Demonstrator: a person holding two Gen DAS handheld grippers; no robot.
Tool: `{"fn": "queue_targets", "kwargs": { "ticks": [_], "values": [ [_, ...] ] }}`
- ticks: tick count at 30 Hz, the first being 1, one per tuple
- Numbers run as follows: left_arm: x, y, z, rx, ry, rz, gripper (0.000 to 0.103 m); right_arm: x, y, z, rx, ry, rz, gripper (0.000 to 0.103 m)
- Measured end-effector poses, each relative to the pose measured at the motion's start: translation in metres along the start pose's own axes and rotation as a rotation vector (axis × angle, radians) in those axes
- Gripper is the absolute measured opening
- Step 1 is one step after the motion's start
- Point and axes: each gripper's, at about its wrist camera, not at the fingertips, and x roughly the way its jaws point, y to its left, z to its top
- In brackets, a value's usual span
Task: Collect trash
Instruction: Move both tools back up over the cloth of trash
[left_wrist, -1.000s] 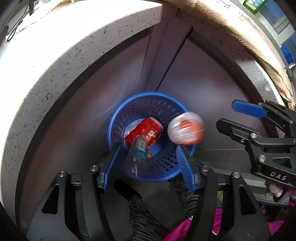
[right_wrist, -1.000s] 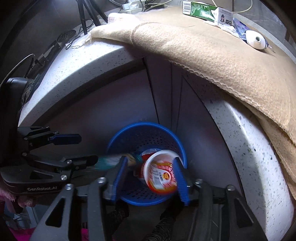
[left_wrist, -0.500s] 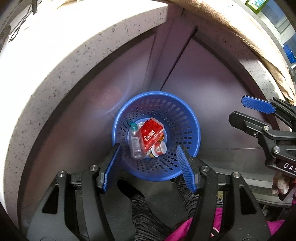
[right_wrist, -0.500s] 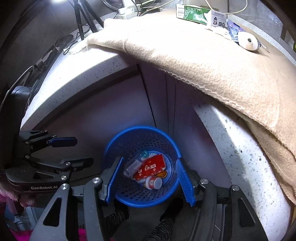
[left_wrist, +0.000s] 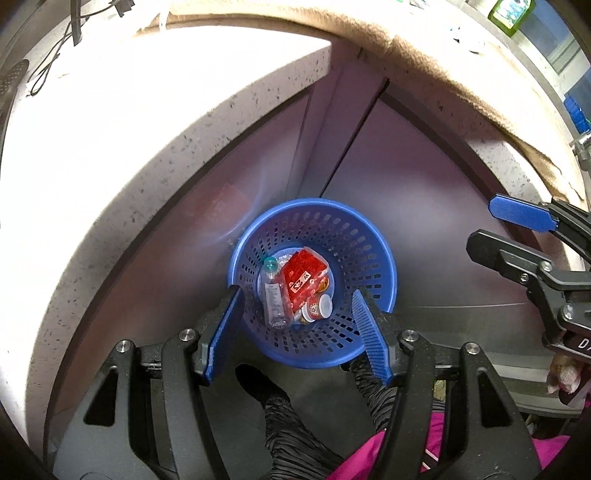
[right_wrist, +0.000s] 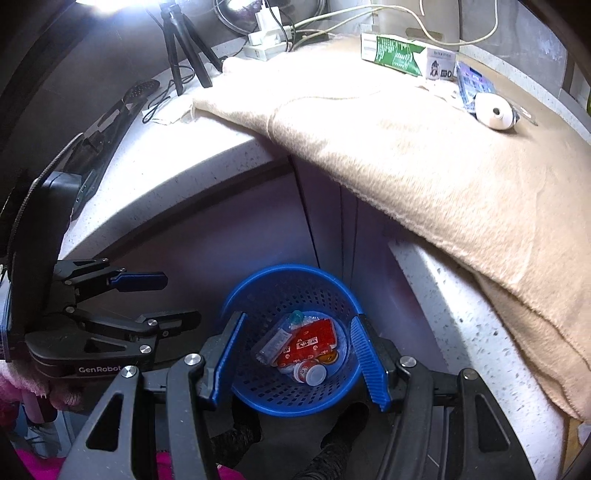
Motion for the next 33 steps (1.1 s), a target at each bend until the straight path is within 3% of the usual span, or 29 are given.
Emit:
{"fn": "queue_targets", "kwargs": {
  "ticks": [8,15,25,33],
  "values": [
    [-0.024,0.006,0.006,-0.041,-0.023,-0.026,0.062,-0.025,-0.005,0.004,0.012,-0.037,0.033,0.061],
    [-0.065,0.012,0.028,-0.09,-0.101,-0.046,0.062,-0.065,-0.019,0.015,0.044,-0.118,0.062,0.071],
    [-0.112,-0.003,0.088,-0.106,-0.238,-0.032,0.071,-0.103,-0.066,0.049,0.125,-0.22,0.061,0.077],
    [-0.108,-0.035,0.151,-0.117,-0.284,-0.019,0.079,-0.108,-0.123,0.089,0.177,-0.241,0.003,0.082]
  ]
}}
